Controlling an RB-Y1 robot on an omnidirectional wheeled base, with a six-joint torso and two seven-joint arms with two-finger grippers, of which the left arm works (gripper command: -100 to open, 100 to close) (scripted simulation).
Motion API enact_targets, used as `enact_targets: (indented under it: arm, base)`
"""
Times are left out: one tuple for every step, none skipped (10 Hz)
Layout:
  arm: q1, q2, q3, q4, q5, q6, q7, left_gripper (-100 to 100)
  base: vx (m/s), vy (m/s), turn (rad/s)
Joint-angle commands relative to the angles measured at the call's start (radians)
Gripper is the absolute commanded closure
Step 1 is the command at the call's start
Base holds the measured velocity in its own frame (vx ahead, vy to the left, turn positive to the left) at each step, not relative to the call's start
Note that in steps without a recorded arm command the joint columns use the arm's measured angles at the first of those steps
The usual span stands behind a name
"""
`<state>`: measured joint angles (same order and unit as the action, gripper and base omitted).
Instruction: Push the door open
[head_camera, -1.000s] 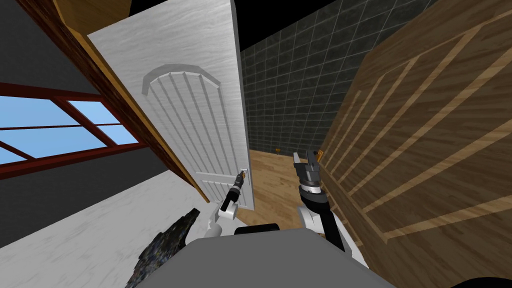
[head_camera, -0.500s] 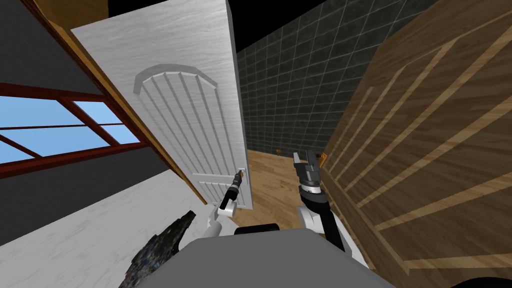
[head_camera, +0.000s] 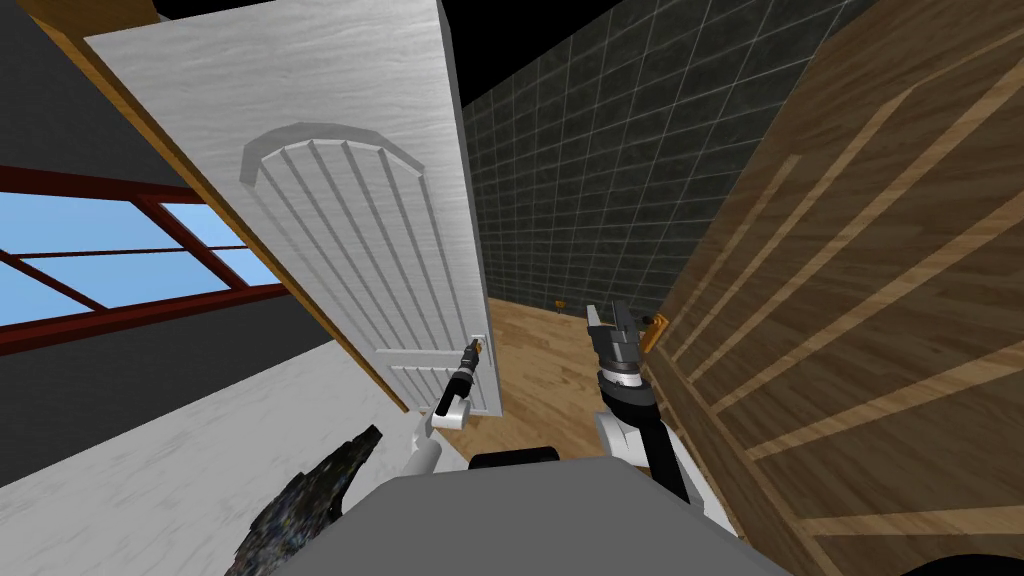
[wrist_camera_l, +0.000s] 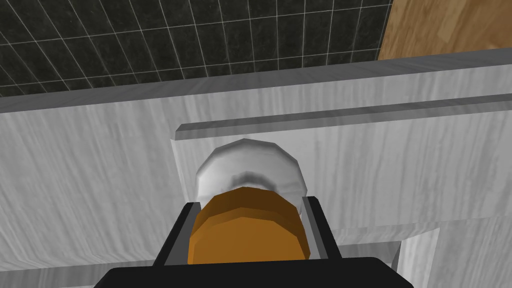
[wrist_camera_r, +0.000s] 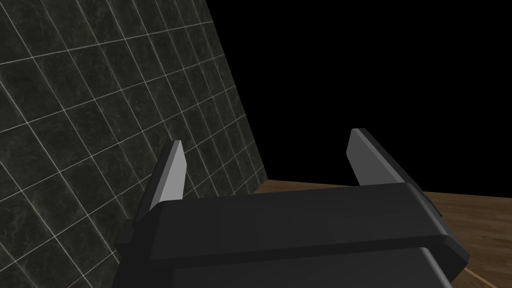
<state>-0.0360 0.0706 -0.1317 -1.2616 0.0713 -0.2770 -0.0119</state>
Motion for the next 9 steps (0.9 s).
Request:
enact_targets:
  arm:
    - [-0.016,-0.004,0.034,0.018,0.003,-0.013,-0.005,100]
    - [-0.018,-0.006,0.042,0.022,0.003,-0.013,-0.006,100]
    - [-0.022,-0.012,0.057,0.028,0.004,-0.013,-0.01,100]
    - [-0.026,-0.016,0.07,0.034,0.004,-0.014,-0.012,100]
    - [-0.03,-0.021,0.082,0.039,0.005,-0.014,-0.015,100]
    - [-0.032,-0.025,0.09,0.043,0.005,-0.014,-0.017,100]
    - [-0.035,-0.029,0.099,0.047,0.005,-0.014,-0.018,100]
    - [-0.034,-0.025,0.094,0.057,0.005,-0.019,-0.017,100]
    - [-0.039,-0.018,0.109,0.059,0.007,-0.02,-0.019,100]
  base:
    - [0.134,-0.119,0.067]
    - [0.126,-0.134,0.088]
    - [0.107,-0.152,0.086]
    - [0.152,-0.144,0.078]
    - [0.178,-0.119,0.061]
    - [0.137,-0.104,0.049]
    - [0.131,-0.09,0.047]
    - [0.068,-0.035,0.022]
    - [0.122,-0.04,0.037]
